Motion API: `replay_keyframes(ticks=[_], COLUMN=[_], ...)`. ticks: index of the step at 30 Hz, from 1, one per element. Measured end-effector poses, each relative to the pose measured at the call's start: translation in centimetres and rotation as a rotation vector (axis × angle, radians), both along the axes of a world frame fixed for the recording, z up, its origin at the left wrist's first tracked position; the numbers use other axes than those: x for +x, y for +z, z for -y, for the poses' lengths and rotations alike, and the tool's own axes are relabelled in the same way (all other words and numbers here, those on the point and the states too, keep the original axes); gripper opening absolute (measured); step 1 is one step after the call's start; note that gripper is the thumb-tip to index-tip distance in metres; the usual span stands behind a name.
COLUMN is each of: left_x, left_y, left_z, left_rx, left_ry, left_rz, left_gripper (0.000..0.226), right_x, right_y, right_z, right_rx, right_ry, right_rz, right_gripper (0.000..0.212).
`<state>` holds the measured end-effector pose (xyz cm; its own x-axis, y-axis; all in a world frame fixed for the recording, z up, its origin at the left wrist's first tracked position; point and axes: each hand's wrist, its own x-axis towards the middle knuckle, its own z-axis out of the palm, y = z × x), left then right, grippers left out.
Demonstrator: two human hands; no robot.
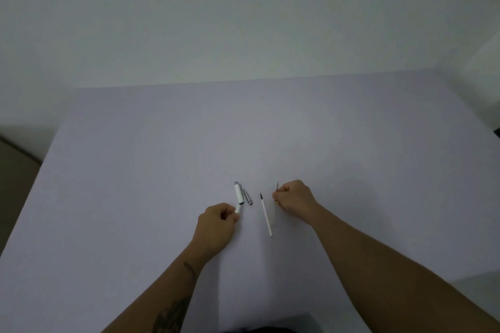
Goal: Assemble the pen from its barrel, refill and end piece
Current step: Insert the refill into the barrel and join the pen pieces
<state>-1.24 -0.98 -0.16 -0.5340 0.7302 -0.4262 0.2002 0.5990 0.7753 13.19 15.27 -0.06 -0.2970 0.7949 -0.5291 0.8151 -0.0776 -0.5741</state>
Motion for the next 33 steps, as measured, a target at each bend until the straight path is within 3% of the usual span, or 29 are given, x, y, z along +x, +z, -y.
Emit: replay_keyframes(ticks=[7,10,18,25,33], left_x=[0.3,0.5,0.3,0.1,-0.3], left_y=[-0.8,-1.0,-0.8,-0.4,-0.6], left_z=[0.4,0.4,0.7,1.3,2.3], left_rx=[-0.025,-0.028,-0.027,-0.017,-0.002], left_ry=[0.001,-0.013,0.047,0.066,0.052], left_rz=[0.011,0.027,0.031,0.039,0.028], left_gripper=[0.017,0.015,0.015,0.009,0.009], right_x=[-0.7,-0.9,-1.2,-2.1,-3.2], right_y=[-0.8,-1.1,-0.7,-1.2,-0.8], right_z=[1.1,1.4,2.5,4.3,5.2], right_rx=[0.118,0.175,0.275,0.322,0.260], right_ry=[0.150,0.191,0.197,0.307,0.319], right_rz=[0.222,0.279,0.230,0.301,0.318], right_gripper=[0.020,0.029,0.019,0.019,0.021])
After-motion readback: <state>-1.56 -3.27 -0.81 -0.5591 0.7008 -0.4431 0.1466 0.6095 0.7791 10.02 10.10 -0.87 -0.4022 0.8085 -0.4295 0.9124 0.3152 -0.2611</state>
